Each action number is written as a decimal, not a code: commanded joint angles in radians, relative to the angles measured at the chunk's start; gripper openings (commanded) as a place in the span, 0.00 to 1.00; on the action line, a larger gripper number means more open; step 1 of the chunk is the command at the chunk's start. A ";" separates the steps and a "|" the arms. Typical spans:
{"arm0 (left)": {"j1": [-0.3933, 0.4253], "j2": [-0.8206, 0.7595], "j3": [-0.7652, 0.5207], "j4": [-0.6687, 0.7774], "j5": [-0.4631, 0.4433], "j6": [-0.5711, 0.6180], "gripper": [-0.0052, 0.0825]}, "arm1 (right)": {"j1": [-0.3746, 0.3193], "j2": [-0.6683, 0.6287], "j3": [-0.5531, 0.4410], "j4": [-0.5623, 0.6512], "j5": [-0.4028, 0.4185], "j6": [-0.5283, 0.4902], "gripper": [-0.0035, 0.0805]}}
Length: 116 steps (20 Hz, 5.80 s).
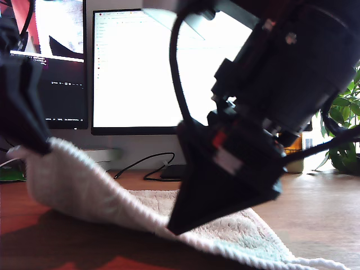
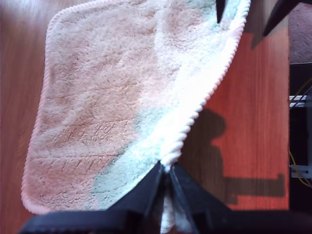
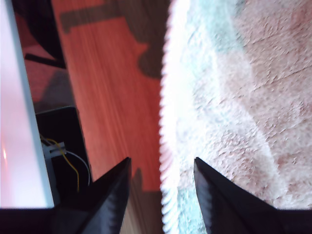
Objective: Fold the tea towel to a neat square and place it to the right
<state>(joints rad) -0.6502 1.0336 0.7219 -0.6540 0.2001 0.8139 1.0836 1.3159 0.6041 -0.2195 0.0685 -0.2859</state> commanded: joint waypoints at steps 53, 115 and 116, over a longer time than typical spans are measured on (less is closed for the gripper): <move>-0.077 -0.006 0.004 -0.346 0.076 -0.178 0.03 | -0.057 0.084 0.270 -0.770 0.020 0.072 0.03; 0.212 0.342 0.004 0.306 -0.074 -0.020 0.17 | -0.332 0.362 0.386 -0.121 0.125 -0.105 0.36; 0.212 0.341 0.004 0.315 -0.091 -0.020 0.17 | -0.332 0.362 0.407 -0.123 0.126 -0.105 0.36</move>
<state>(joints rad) -0.4423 1.3655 0.7277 -0.3500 0.1146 0.7921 0.7532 1.6760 0.9760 -0.3531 0.1921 -0.3931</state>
